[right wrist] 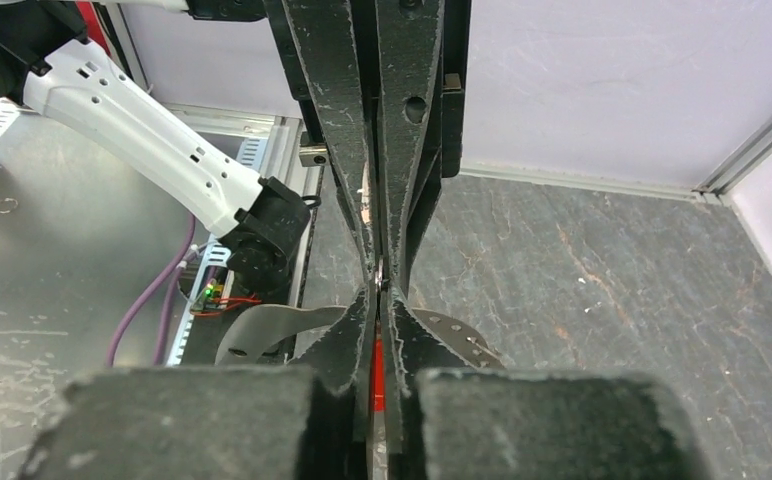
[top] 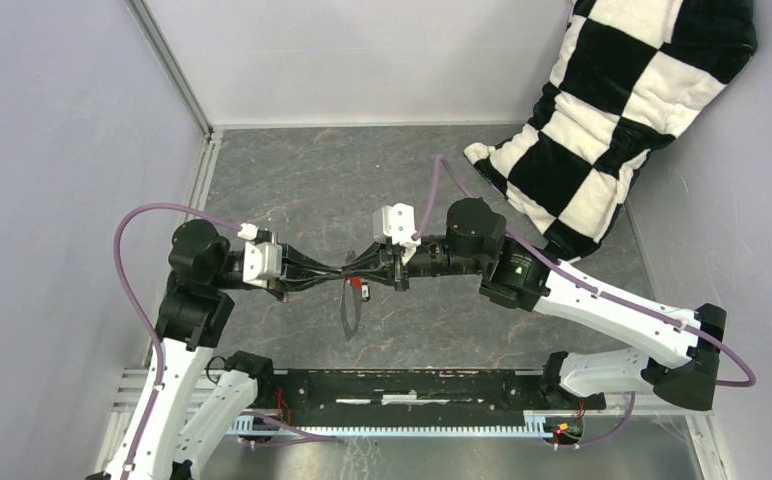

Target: Put the keys on the keyring

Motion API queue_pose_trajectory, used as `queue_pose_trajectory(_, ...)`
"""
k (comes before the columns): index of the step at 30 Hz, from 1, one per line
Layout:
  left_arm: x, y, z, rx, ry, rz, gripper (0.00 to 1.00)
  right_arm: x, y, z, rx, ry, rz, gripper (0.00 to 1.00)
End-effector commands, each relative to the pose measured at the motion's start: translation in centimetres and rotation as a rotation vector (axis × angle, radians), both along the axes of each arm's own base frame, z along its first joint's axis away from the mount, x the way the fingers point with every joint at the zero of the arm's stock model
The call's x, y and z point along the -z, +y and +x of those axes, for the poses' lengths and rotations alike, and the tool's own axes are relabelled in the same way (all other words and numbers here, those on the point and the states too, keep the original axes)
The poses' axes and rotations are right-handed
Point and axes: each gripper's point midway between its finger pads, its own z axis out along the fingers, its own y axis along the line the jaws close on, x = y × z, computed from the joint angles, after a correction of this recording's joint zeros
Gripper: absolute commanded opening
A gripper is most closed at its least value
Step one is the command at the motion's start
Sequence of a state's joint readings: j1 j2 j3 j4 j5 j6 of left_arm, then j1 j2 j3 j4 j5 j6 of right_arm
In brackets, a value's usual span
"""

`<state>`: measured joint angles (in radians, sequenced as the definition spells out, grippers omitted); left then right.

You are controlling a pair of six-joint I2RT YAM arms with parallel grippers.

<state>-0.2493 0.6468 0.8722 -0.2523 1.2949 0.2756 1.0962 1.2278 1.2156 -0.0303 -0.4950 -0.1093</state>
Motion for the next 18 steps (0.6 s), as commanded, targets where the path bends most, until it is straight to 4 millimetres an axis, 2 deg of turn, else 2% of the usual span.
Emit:
queue_pose_trajectory(1, -1.6, 0.1, -1.1, 0.028, -0.020, -0.011, 0.02, -2.3, 0.0, 0.1, -0.001, -0.021, 0.044, 0.00)
queue_pose_trajectory(5, -0.8, 0.3, -0.9, 0.012, -0.057, 0.015, 0.04, -2.2, -0.6, 0.8, 0.042, -0.034, 0.019, 0.00)
queue_pose_trajectory(10, 1.2, 1.0, 0.2, -0.065, -0.093, 0.096, 0.26, -1.0, -1.0, 1.7, 0.086, -0.045, -0.092, 0.00)
queue_pose_trajectory(12, 1.7, 1.2, 0.3, -0.073, -0.106, 0.121, 0.32, -0.3, -1.0, 1.9, 0.086, -0.042, -0.140, 0.00)
queue_pose_trajectory(18, 1.8, 1.1, 0.6, -0.069, -0.100, 0.138, 0.37, 0.7, -0.3, 2.3, 0.070, -0.040, -0.247, 0.00)
